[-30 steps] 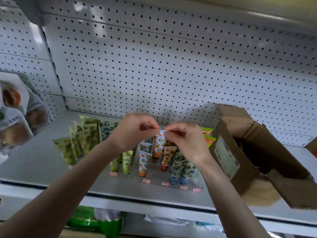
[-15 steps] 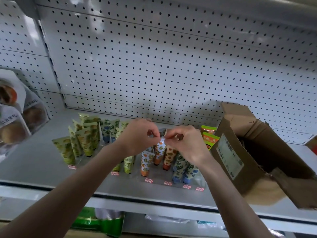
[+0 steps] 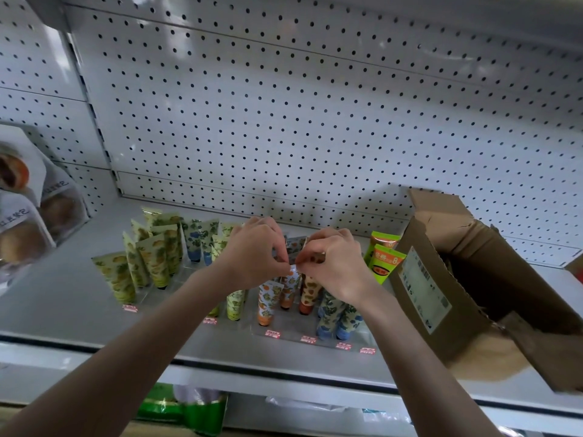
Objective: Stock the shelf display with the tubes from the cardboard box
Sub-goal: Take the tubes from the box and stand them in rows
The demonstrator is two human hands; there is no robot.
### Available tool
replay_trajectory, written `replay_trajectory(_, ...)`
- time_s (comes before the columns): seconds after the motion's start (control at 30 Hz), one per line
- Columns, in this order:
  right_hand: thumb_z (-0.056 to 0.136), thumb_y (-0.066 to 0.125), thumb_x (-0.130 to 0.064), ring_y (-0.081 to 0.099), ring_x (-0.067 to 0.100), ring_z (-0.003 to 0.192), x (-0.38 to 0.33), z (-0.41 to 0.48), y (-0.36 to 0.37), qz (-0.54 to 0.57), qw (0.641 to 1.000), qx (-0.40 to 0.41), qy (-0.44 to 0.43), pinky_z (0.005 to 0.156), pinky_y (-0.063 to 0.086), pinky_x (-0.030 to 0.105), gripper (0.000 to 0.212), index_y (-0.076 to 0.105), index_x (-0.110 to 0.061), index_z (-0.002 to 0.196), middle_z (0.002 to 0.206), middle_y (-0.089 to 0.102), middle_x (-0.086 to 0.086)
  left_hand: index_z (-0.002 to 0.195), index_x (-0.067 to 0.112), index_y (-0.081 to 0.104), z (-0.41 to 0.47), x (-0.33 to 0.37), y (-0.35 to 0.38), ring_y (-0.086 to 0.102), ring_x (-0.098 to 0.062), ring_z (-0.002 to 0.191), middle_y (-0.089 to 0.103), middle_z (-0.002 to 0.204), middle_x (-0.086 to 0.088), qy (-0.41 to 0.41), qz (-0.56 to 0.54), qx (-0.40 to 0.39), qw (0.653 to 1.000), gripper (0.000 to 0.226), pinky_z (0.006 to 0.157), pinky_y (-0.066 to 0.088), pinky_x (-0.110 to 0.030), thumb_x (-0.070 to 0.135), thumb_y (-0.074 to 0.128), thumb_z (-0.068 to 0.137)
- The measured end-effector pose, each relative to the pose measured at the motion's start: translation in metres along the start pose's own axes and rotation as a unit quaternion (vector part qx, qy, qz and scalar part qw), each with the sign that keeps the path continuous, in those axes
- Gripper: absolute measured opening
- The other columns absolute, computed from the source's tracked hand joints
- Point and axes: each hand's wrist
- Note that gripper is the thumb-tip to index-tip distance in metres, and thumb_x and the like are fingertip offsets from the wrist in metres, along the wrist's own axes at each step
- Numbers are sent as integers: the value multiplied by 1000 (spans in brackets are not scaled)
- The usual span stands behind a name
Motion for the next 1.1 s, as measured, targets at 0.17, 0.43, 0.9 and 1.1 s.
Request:
replay_trajectory(0.17, 83, 67, -25, 29, 15, 105, 0, 1, 2, -4, 1000, -12, 4, 81, 16, 26, 8, 74, -29, 86, 111, 52, -10, 66, 30, 67, 0, 1, 1, 40, -8, 104, 52, 101, 13, -6, 5, -11, 1000, 8, 91, 26, -32, 31, 70, 74)
replay_trajectory(0.43, 82, 67, -26, 28, 13, 104, 3, -1, -1, 2, 1000, -14, 0, 83, 17, 27, 9, 74, -29, 87, 112, 52, -10, 64, 31, 65, -1, 1, 1, 40, -9, 105, 52, 100, 13, -1, 5, -19, 1000, 11, 94, 29, -33, 32, 71, 73)
replay_trajectory(0.9, 85, 66, -14, 57, -9, 72, 28, -17, -58, 161, 980, 121, 1, 67, 39, 3, 9, 71, -17, 92, 83, 64, -15, 83, 24, 66, 10, 27, -12, 50, 6, 81, 54, 81, 20, 53, -118, 67, 989, 6, 71, 36, -8, 30, 66, 82)
replay_trajectory(1.1, 83, 69, -13, 60, -2, 72, 65, -36, -105, 150, 970, 190, 18, 73, 47, 13, 12, 69, -24, 86, 81, 66, -16, 95, 17, 69, 23, 69, 5, 59, -5, 92, 65, 96, 5, 81, -204, 60, 974, 14, 84, 44, -17, 24, 68, 83)
Point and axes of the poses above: each hand's wrist, its own z-axis towards the middle knuckle, its own y-axis out of the palm, x = y × z
